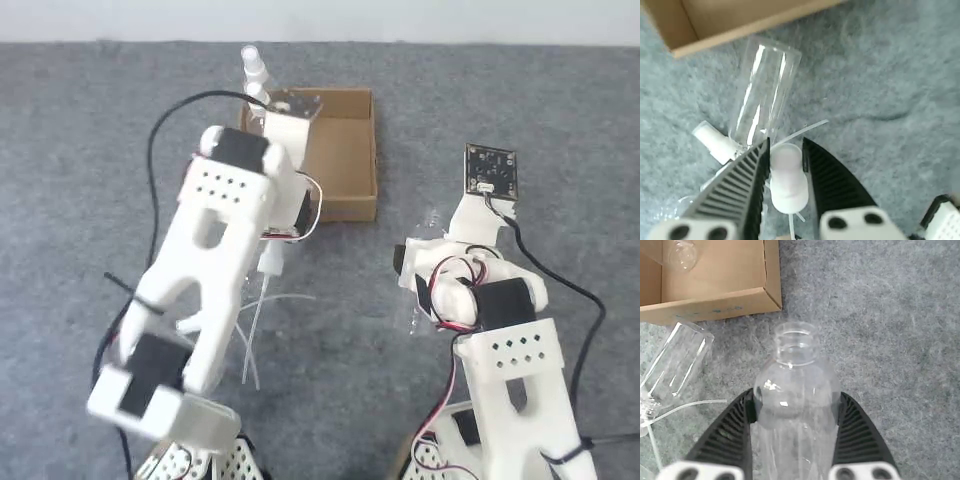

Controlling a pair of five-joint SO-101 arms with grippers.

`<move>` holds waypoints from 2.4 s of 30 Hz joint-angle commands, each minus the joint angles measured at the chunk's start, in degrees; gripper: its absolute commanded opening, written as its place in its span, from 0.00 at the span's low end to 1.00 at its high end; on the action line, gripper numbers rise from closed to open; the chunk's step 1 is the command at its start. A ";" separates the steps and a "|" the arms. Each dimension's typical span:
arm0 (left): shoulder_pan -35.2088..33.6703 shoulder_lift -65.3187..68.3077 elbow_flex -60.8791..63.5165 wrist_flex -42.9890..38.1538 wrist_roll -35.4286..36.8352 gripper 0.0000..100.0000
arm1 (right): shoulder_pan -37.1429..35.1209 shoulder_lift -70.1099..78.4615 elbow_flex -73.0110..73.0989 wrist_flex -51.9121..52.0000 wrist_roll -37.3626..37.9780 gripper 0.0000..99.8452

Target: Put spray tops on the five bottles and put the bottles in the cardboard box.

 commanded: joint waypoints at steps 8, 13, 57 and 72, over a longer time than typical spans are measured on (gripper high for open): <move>0.35 -20.75 -3.56 1.23 0.53 0.01 | 0.13 -2.15 -0.88 -0.75 -0.62 0.02; 0.00 -26.37 -3.56 -2.20 0.53 0.01 | -0.66 -2.15 -0.88 -1.27 -0.62 0.02; 0.00 -52.40 6.20 -13.80 7.38 0.01 | -17.27 -55.52 41.58 -24.66 10.55 0.02; 0.00 -62.24 8.40 -18.46 9.67 0.01 | -21.76 -55.52 44.31 -27.30 17.49 0.02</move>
